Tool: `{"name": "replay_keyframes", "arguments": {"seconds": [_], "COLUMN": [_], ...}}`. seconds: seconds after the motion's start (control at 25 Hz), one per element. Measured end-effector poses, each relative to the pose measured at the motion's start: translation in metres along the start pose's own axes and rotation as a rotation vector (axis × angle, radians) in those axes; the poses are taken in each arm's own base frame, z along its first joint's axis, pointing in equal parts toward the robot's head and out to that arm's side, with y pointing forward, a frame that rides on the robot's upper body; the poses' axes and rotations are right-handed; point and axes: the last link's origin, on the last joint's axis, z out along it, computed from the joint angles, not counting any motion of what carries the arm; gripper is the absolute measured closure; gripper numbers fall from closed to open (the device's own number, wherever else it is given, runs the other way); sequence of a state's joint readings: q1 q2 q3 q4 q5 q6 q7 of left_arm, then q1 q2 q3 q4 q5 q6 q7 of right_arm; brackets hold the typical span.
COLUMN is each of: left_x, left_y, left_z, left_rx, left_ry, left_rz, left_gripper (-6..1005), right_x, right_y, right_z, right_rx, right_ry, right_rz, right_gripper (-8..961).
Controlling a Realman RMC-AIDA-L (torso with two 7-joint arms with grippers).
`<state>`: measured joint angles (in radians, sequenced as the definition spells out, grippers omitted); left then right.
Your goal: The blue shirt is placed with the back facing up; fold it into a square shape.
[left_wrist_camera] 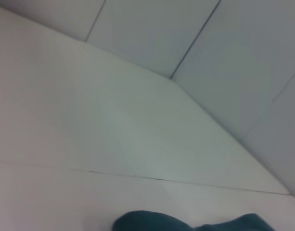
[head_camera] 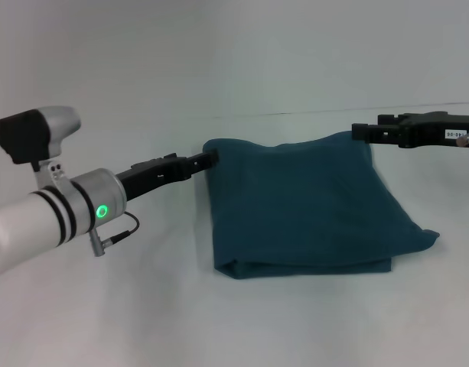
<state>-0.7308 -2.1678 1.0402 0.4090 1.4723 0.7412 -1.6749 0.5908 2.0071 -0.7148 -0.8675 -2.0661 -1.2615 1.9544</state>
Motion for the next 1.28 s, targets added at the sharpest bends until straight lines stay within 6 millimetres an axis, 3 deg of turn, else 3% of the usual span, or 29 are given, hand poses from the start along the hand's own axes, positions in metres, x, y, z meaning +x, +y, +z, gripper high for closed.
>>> {"name": "replay_keyframes", "arguments": {"seconds": [0.24,0.44,0.96,1.28], "left_x": [0.002,0.001,-0.011,-0.014], "left_y": [0.008,0.020,0.041,0.033], "left_z": [0.014,0.022,0.034,0.027], "left_rx": [0.028,-0.005,-0.048,-0.042], "left_ry": [-0.040,-0.077,-0.156,-0.161], "left_rz": [0.064,0.124,0.268,0.216], "left_gripper": [50,50,49,50], "right_x": [-0.007,-0.010,-0.006,-0.003], "right_y": [-0.002,-0.001,-0.001,-0.004], "right_z": [-0.004,-0.005,-0.004,-0.004], "right_rx": [0.008,-0.004,0.003,0.023], "right_ry": [-0.010,-0.029,-0.034,-0.035], "right_rz": [-0.006,-0.003,0.004,0.014], "right_gripper": [235,147,154,157]}}
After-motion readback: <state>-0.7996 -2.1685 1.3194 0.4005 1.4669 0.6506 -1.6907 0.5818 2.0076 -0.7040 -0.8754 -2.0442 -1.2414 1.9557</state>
